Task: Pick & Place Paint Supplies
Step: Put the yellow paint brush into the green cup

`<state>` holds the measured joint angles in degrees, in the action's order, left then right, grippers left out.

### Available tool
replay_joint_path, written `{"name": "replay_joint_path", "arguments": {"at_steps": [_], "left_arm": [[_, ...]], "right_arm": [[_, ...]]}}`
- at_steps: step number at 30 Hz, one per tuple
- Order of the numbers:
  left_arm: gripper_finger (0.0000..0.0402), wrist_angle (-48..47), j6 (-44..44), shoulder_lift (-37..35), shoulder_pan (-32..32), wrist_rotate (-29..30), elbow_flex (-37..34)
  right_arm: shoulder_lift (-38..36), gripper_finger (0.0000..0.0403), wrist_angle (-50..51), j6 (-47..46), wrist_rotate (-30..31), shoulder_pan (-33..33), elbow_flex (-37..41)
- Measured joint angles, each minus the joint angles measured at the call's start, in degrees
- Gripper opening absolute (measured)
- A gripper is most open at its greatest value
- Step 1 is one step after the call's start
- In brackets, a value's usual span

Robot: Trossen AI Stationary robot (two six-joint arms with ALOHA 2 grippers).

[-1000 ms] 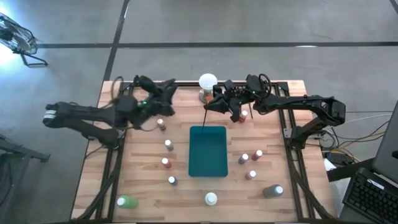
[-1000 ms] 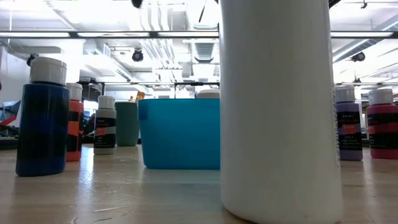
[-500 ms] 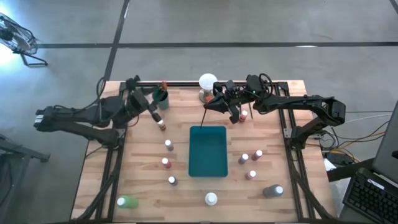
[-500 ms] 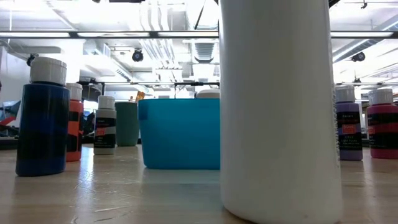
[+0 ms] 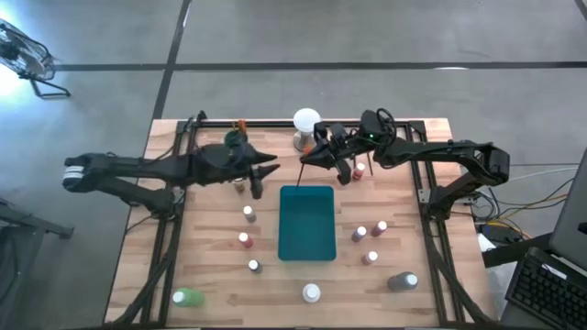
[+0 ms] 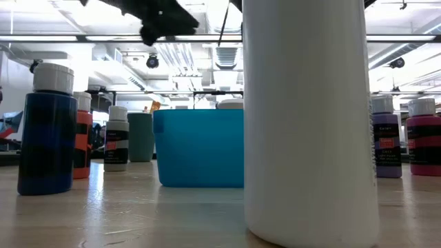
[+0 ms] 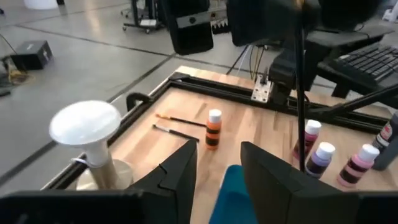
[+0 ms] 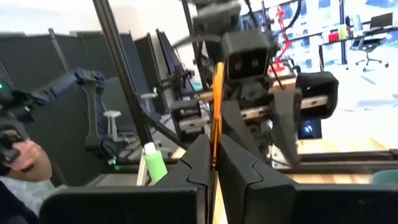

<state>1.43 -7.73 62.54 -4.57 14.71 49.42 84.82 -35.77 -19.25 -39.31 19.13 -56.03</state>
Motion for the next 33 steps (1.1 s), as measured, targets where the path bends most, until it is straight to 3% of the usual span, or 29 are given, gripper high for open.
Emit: {"name": "replay_joint_path", "arguments": {"at_steps": [6, 14, 22, 33], "left_arm": [[0.0131, 0.49, 0.02, 5.73, -0.8, -0.93, 7.38], [0.0131, -0.55, -2.19, 11.88, -0.97, -7.71, 11.84], [0.0136, -3.37, -2.69, 10.36, -1.25, -9.89, 12.27], [0.0185, -2.51, -2.23, 9.73, -1.74, -13.59, 12.25]], "right_arm": [[0.02, 0.0011, 1.88, 2.33, 0.28, -0.36, 0.0], [-0.09, 0.0011, 2.11, 5.01, 0.46, -0.38, -1.0], [-0.09, 0.0011, 9.41, 6.55, -0.83, -0.38, -2.91], [-0.09, 0.0011, 11.57, 11.37, 0.72, -0.71, -5.32]]}}
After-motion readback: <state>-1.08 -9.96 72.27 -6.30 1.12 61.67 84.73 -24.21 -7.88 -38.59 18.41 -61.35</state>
